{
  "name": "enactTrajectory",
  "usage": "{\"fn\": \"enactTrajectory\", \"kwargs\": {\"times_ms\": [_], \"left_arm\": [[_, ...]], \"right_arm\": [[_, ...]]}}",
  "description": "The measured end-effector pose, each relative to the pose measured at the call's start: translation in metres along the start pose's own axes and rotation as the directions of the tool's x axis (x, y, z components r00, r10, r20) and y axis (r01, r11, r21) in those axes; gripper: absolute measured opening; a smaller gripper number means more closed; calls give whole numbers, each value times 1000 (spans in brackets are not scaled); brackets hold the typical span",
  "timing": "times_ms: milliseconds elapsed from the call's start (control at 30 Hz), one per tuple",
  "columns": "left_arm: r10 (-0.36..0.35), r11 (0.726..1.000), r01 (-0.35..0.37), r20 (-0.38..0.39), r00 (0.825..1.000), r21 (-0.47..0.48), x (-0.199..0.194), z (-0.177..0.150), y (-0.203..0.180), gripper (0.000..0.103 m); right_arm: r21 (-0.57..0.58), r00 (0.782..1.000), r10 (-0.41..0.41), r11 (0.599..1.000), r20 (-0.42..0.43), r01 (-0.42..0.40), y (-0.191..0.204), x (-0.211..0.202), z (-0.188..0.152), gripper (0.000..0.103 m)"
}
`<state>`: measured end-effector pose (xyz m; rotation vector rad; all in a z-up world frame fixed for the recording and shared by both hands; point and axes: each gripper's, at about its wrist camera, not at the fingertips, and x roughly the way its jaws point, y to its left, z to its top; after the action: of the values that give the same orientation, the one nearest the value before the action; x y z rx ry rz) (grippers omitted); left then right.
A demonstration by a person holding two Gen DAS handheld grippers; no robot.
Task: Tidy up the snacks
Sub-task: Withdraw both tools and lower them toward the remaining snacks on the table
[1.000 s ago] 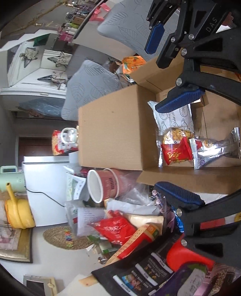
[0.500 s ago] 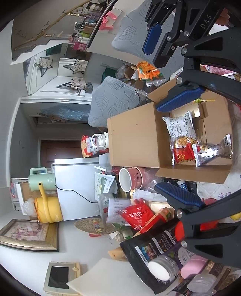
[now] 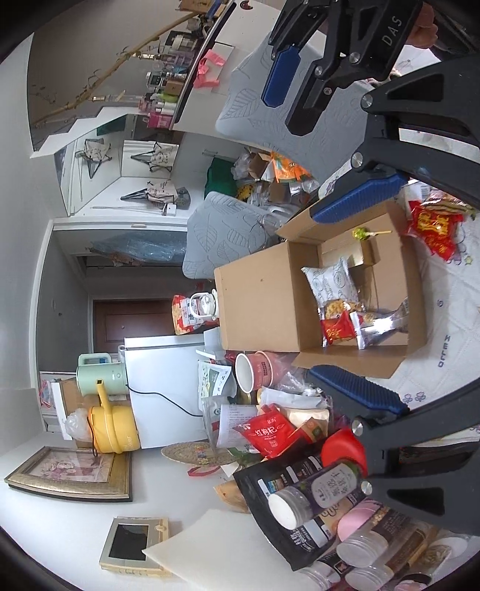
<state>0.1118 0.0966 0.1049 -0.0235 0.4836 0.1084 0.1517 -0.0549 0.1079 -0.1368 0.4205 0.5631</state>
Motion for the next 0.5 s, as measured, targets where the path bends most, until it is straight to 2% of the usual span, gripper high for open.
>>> {"fn": "enactTrajectory", "kwargs": {"times_ms": [200, 300, 500], "left_arm": [[-20, 999, 20, 0, 1000, 44, -21, -21, -16, 79], [-60, 996, 59, 13, 998, 67, -31, -31, -24, 79], [-94, 993, 95, -13, 995, 73, -38, -47, -33, 79]], "right_arm": [[9, 1000, 7, 1000, -7, -7, 3, -23, -20, 55], [17, 1000, 7, 1000, -18, -7, 6, -30, -32, 54], [47, 999, -3, 999, -43, 5, 3, -41, -57, 55]]}}
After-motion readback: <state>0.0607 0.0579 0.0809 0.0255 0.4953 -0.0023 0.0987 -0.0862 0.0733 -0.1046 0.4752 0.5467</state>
